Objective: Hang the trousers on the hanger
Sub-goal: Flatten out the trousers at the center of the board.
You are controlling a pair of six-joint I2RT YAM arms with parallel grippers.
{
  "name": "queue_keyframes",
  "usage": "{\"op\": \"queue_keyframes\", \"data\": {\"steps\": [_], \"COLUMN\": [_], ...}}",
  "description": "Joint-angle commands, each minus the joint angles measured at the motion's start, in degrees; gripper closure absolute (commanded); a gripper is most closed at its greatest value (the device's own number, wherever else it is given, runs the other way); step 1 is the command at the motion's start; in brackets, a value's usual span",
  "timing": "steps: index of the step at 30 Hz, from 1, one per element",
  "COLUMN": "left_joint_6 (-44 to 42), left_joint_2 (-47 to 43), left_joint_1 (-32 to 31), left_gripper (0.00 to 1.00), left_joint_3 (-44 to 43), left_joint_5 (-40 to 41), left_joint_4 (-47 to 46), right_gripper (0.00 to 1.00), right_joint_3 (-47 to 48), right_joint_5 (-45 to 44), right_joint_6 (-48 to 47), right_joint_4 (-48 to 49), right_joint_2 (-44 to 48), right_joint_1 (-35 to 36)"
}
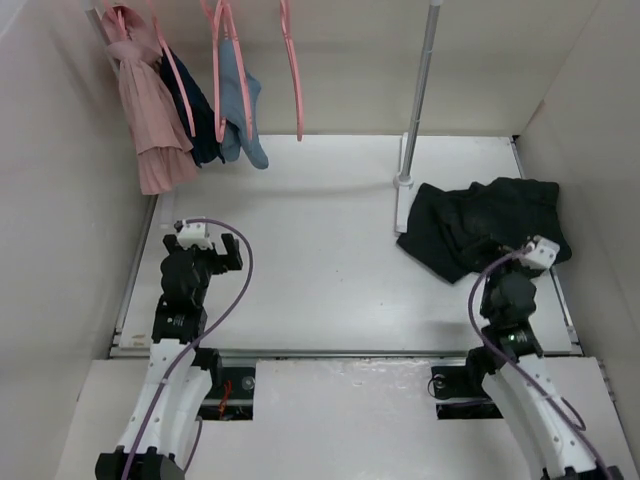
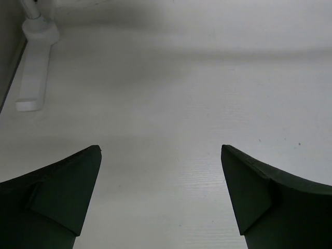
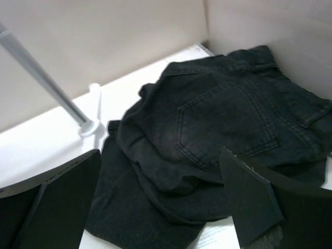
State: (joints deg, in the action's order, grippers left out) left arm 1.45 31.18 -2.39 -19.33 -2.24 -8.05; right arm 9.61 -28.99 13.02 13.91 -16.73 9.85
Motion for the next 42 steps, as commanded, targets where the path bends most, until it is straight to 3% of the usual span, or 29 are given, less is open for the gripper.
{"op": "queue_keyframes", "data": {"steps": [1,2,4,7,11,16,26,30,31,33,34,39,42], "left_joint_6": [-7.4,-11.7,-18.6,-18.6,-18.6,-17.5,-25.3,-29.7,-30.5,-32.2,-32.2,-31.7,-31.0], "left_joint_2": [1.0,1.5,1.5,1.5,0.5,-0.1,2.3,4.6,4.6,4.6,4.6,5.2,6.3], "left_joint_1": [0.2,0.2,0.2,0.2,0.2,0.2,0.2,-0.9,-1.4,-1.4,-1.9,-1.9,-1.9], "left_gripper": [0.00,0.00,0.00,0.00,0.00,0.00,0.00,0.00,0.00,0.01,0.03,0.04,0.04], "left_joint_3": [-0.6,-0.6,-1.2,-2.7,-4.0,-5.2,-10.6,-13.9,-14.4,-15.8,-15.8,-17.1,-17.7], "left_joint_5": [-9.7,-13.5,-18.2,-16.5,-14.6,-14.0,-17.0,-17.6,-17.6,-18.3,-18.3,-20.0,-20.5], "left_joint_4": [-2.1,-1.4,0.9,3.4,4.1,5.8,12.5,18.2,19.1,21.7,22.3,23.4,23.4], "right_gripper": [0.00,0.00,0.00,0.00,0.00,0.00,0.00,0.33,0.49,0.70,1.00,1.00,1.00], "right_joint_3": [11.5,18.4,25.4,34.8,35.7,34.4,44.9,47.4,47.4,47.4,47.4,44.5,43.8], "right_joint_5": [-7.5,-8.4,-9.2,-4.9,-2.6,3.2,8.3,9.7,10.3,13.4,14.3,16.4,16.4], "right_joint_6": [0.4,0.4,3.1,3.6,4.1,4.7,2.3,2.3,1.8,1.0,0.2,-2.5,-5.0], "right_joint_4": [-4.1,-10.2,-17.1,-24.0,-22.9,-24.9,-34.5,-35.8,-35.8,-35.8,-35.8,-32.2,-31.4], "right_joint_2": [-12.1,-21.0,-29.0,-38.9,-40.6,-43.2,-67.9,-73.9,-74.5,-74.5,-73.8,-63.2,-54.4], "right_joint_1": [0.6,0.6,0.6,0.0,0.0,-7.2,-10.1,-10.1,-10.1,-10.1,-10.1,-5.0,2.9]}}
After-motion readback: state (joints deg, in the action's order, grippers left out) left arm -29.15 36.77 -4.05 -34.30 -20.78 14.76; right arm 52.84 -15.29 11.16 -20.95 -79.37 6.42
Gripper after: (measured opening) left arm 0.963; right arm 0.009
